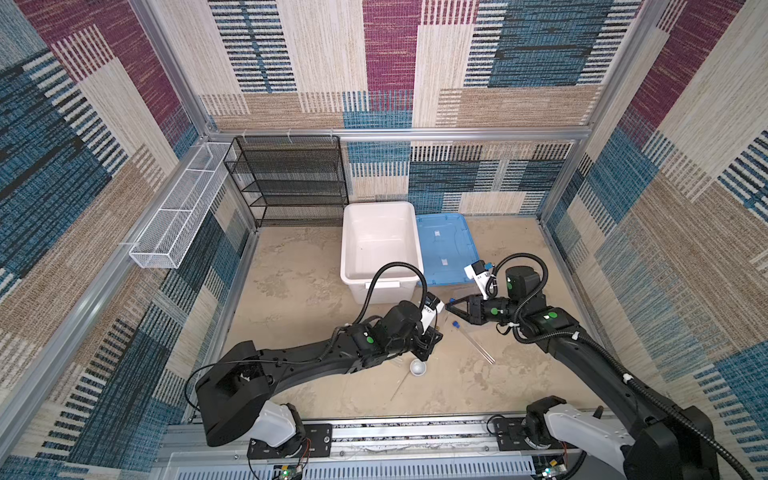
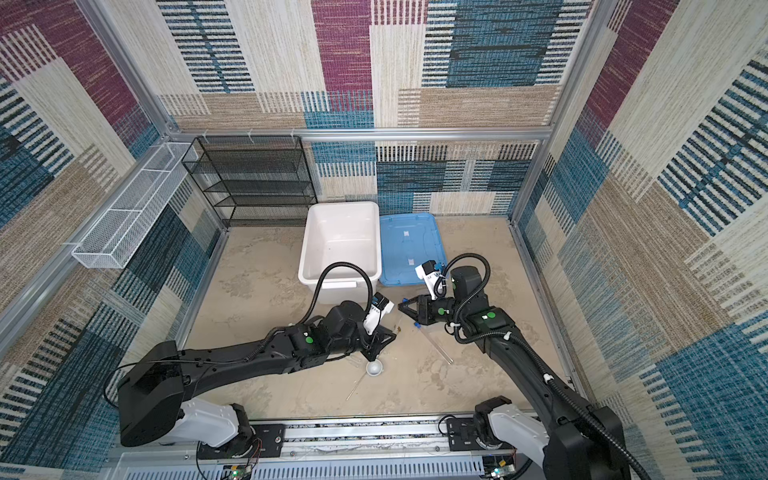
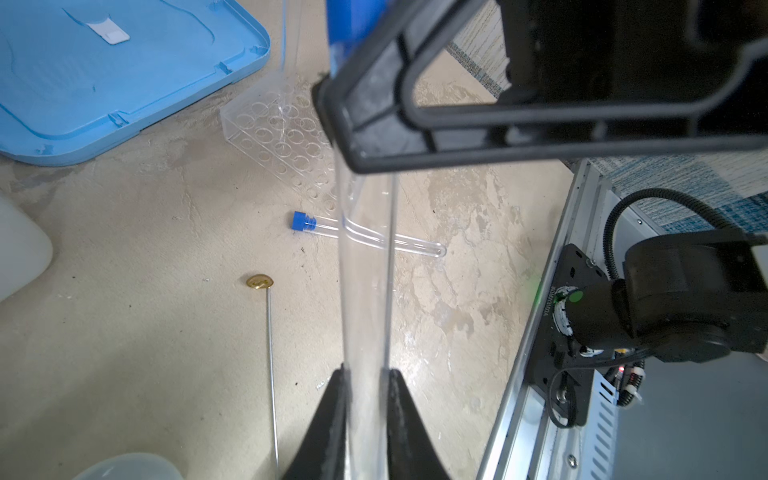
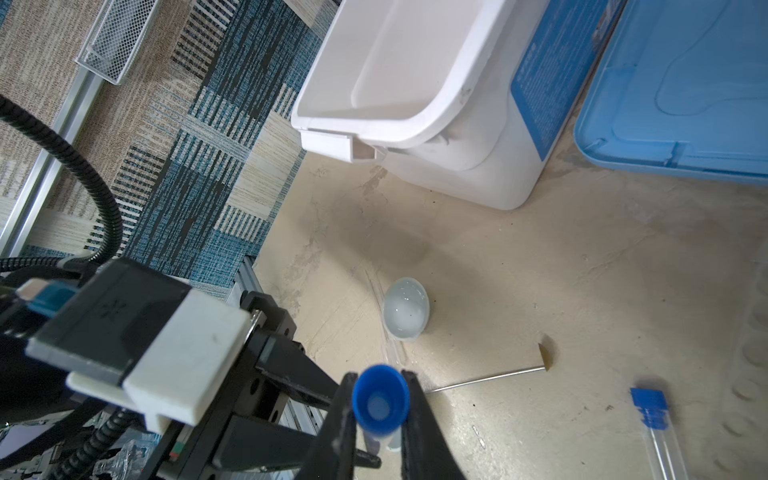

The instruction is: Organize the chemistry lab equipment

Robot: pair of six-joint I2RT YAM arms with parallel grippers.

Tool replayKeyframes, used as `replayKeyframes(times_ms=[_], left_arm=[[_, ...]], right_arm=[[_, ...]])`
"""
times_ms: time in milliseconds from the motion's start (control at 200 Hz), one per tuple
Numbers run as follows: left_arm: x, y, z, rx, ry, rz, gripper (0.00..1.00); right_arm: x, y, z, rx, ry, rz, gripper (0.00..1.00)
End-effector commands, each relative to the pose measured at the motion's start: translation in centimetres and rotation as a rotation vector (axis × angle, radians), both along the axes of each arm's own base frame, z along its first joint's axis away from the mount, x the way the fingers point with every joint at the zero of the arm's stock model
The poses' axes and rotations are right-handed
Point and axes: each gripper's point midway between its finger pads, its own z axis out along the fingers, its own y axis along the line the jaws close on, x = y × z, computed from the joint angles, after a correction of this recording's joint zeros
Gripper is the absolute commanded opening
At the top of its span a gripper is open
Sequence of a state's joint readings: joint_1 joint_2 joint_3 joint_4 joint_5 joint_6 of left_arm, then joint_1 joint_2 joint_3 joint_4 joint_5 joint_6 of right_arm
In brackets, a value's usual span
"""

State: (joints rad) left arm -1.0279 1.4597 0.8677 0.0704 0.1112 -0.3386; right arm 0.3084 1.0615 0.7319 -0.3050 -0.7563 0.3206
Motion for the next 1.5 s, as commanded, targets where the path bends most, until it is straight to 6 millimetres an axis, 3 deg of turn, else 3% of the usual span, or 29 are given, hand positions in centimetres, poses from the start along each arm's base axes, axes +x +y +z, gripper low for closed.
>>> replayKeyframes(times_ms=[0, 35, 185, 270, 481, 681, 936, 1187, 1497], left_arm=[[0.0, -0.5, 0.7, -0.026, -0.015, -0.014, 0.27], [0.1, -0.5, 0.8, -0.03, -0.014, -0.012, 0.34], [0.4, -0.6, 1.9, -0.071, -0.001, 0.024, 0.82], [0.5, -0.7, 3.3, -0.103, 0.026, 0.053, 1.0], [0.6, -0.7, 6.1, -0.175, 0.14, 0.141, 0.99], [0.5, -1.2, 6.6, -0.152, 0.216, 0.158, 0.99], [0.6, -2.4, 6.6, -0.168, 0.252, 0.145, 0.99], [0.6, -3.1, 6.0, -0.174, 0.28, 0.146, 0.99], [1.0, -3.1, 4.8, -0.143, 0.284, 0.17, 0.99]], right_arm=[[0.5, -0.1, 0.4, -0.004, -0.035, -0.02, 0.2], [0.6, -0.2, 0.5, -0.008, -0.043, -0.028, 0.2], [1.4, -1.0, 0.6, -0.047, -0.08, -0.08, 0.19], [2.2, -1.8, 0.8, -0.093, -0.118, -0.132, 0.19], [4.7, -5.3, 3.1, -0.231, -0.291, -0.334, 0.19], [6.1, -8.2, 5.6, -0.288, -0.416, -0.505, 0.16], [7.1, -11.9, 6.3, -0.353, -0.487, -0.718, 0.17], [7.8, -13.0, 6.1, -0.38, -0.528, -0.783, 0.16], [8.8, -13.6, 2.3, -0.472, -0.472, -0.801, 0.16]])
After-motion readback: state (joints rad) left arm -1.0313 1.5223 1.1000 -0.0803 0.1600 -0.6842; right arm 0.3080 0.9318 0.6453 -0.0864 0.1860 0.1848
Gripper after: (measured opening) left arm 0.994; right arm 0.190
